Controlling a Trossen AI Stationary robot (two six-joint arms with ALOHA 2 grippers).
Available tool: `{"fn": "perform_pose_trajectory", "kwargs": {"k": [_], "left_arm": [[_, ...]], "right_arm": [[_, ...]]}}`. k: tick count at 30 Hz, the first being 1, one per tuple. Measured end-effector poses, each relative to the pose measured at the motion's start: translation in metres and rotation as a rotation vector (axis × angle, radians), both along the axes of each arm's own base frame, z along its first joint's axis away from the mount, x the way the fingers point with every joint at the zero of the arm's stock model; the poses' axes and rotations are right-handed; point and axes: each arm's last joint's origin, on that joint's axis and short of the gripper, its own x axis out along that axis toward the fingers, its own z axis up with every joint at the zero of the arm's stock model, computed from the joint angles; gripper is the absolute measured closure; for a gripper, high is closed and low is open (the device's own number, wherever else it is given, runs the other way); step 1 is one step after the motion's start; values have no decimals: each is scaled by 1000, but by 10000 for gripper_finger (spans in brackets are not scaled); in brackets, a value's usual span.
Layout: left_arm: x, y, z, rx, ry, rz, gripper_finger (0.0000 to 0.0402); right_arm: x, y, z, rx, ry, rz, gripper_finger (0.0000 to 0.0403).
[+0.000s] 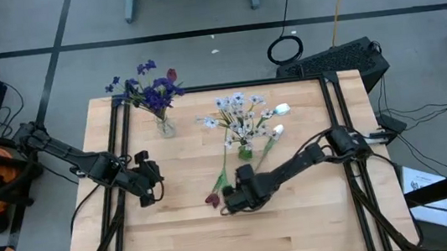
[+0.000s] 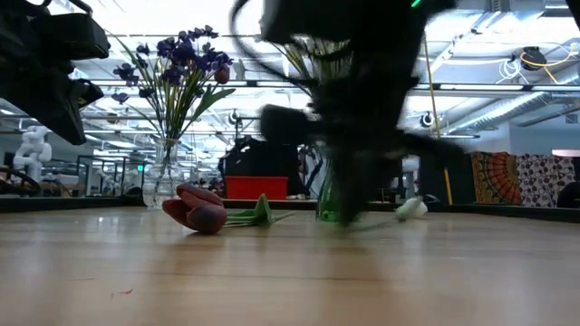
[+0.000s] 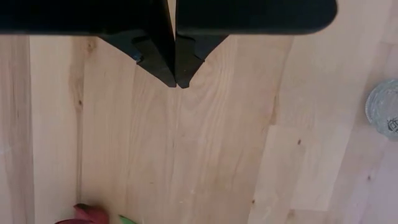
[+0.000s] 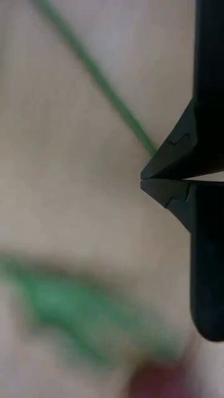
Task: Sort flowers into vase by color
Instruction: Put the white flower into the green vase
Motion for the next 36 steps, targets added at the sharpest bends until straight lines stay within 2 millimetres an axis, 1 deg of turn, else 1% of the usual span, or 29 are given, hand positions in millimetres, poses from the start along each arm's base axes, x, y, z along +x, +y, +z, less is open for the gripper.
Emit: {"fn": "perform_pose_trajectory", "kwargs": {"k": [3, 8, 10, 13, 15, 17, 19, 22, 26, 32, 36], "left_arm": [[0, 0, 0, 0, -1, 1, 401], [0, 0, 0, -1, -3, 2, 401], [0, 0, 0, -3, -6, 4, 401], [1, 0, 1, -7, -10, 6, 401], [1, 0, 0, -7, -10, 6, 401], [1, 0, 1, -8, -13, 6, 401], [1, 0, 1, -8, -15, 7, 401], [2, -1, 1, -10, -21, 8, 401], [3, -1, 2, -18, -37, 8, 401], [3, -1, 2, -20, -36, 8, 401], [3, -1, 2, -25, -33, 6, 401]], "right_arm": [[-22, 8, 14, 31, 145, 41, 403], [-61, 21, 49, 61, 351, 51, 403], [-75, 26, 62, 61, 399, 34, 403], [-96, 32, 85, 62, 415, -6, 403], [-106, 34, 97, 53, 398, -88, 403], [-112, 34, 105, 48, 365, -175, 402], [-115, 32, 111, 39, 335, -215, 396], [-113, 28, 111, 2, 294, -247, 371], [-110, 16, 101, -18, 294, -291, 319], [-105, 0, 72, -7, 258, -329, 232], [-101, -16, 50, -11, 221, -335, 190]]}}
